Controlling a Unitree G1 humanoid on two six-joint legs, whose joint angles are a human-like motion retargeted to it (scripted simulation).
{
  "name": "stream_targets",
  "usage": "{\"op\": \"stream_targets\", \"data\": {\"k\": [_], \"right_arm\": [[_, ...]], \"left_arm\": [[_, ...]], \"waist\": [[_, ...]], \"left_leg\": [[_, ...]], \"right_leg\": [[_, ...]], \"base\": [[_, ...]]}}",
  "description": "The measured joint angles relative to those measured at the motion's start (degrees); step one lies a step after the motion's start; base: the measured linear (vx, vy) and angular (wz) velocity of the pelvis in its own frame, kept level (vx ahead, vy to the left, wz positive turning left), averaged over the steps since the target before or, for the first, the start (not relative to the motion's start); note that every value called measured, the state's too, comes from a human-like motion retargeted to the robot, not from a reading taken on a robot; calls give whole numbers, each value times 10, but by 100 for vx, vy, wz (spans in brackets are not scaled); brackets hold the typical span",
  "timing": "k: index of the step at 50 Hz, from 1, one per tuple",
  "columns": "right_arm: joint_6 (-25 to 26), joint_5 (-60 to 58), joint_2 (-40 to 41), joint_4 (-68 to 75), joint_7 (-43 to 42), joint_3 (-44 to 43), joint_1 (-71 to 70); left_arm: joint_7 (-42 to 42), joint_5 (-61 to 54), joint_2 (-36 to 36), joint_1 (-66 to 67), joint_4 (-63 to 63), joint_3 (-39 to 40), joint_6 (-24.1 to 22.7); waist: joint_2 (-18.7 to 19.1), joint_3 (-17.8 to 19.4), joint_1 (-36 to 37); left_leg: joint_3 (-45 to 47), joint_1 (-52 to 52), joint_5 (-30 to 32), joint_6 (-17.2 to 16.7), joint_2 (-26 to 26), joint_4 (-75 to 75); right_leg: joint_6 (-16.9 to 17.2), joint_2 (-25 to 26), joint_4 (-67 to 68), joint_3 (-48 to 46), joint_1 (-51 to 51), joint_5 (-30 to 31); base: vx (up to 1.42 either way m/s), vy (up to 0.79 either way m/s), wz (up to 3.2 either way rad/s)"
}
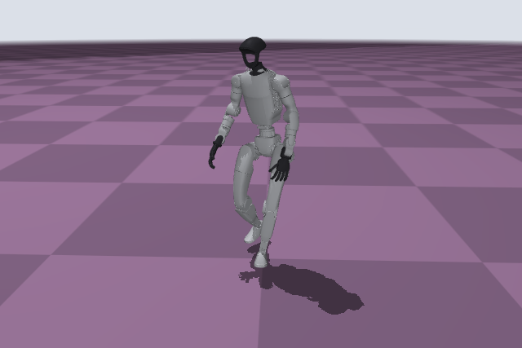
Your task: Sport exercise
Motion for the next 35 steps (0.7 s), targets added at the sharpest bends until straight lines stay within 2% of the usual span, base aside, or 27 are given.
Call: {"op": "stream_targets", "data": {"k": [2,5,8,10,15,17,22,29,35], "right_arm": [[0,3,-2,11,-1,-5,-7],[5,20,-2,30,-5,-14,-10],[7,45,-2,38,-13,-26,1],[9,60,-2,40,-19,-32,11],[18,87,-2,36,-29,-43,35],[20,91,-2,33,-32,-46,42],[23,95,-2,33,-36,-52,47],[32,82,4,74,-28,-49,29],[36,73,11,106,-5,-38,21]], "left_arm": [[9,-5,1,-7,-6,13,-6],[10,-21,-3,-13,-15,33,-11],[-4,-33,-1,-5,-24,40,-10],[-19,-39,2,4,-31,39,-6],[-46,-41,11,36,-46,35,3],[-46,-45,13,45,-53,37,7],[-39,-56,18,51,-65,42,17],[-17,-45,2,13,-42,47,29],[-10,-22,-15,-13,-5,45,31]], "waist": [[3,9,10],[7,20,25],[8,20,42],[6,16,54],[-14,1,64],[-19,-6,65],[-27,-13,71],[-33,10,86],[-37,25,91]], "left_leg": [[12,-17,-7,2,21,30],[13,-28,-23,4,45,80],[-9,-26,-43,4,53,146],[-32,-19,-51,6,52,197],[-104,17,-36,5,13,304],[-127,37,-33,8,0,331],[-172,89,-51,12,-22,337],[-206,134,-112,4,-25,309],[-210,135,-113,-20,-9,291]], "right_leg": [[-13,-1,-5,-17,-3,-28],[-22,-2,-22,-31,-2,-18],[-12,6,-72,-26,7,32],[6,17,-113,-13,18,90],[54,37,-168,28,29,193],[61,45,-172,34,25,203],[51,59,-163,29,19,167],[-6,54,-92,-8,17,28],[-14,45,-74,-16,24,4]], "base": [[-35,-9,-8],[-33,-9,-16],[-27,-8,-33],[-22,-7,-42],[-17,-5,-38],[-13,-2,-35],[-10,1,-34],[-9,4,-27],[-7,5,-19]]}}
